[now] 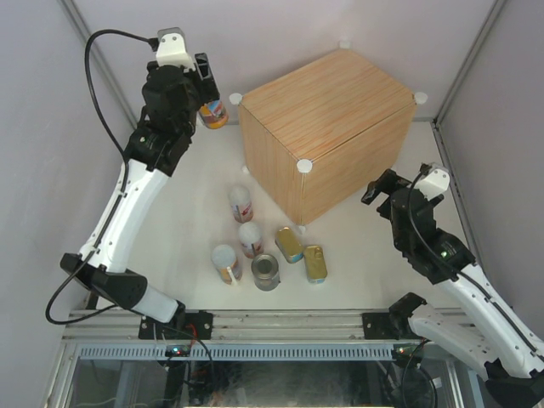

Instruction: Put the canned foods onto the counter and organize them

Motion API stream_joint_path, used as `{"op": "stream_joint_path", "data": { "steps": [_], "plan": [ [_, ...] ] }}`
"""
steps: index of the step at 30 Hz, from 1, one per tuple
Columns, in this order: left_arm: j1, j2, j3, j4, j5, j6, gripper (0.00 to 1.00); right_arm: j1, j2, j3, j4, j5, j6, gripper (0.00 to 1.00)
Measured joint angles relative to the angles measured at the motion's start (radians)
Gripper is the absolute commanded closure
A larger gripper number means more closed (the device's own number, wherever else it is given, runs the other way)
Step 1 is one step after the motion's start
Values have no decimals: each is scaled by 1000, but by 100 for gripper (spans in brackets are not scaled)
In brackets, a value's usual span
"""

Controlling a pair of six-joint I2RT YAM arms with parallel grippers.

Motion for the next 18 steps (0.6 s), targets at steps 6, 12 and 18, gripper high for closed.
{"op": "stream_joint_path", "data": {
  "steps": [6, 12, 18],
  "plan": [
    [-27, 22, 22, 55, 17, 17, 100, -2, 12, 0, 38, -5, -12, 2],
    [-68, 71, 53, 107, 30, 35, 100, -2, 13, 0, 60, -4, -19, 2],
    [-112, 165, 139, 151, 37, 53, 100, -2, 10, 0, 69, -5, -19, 2]
  ]
}}
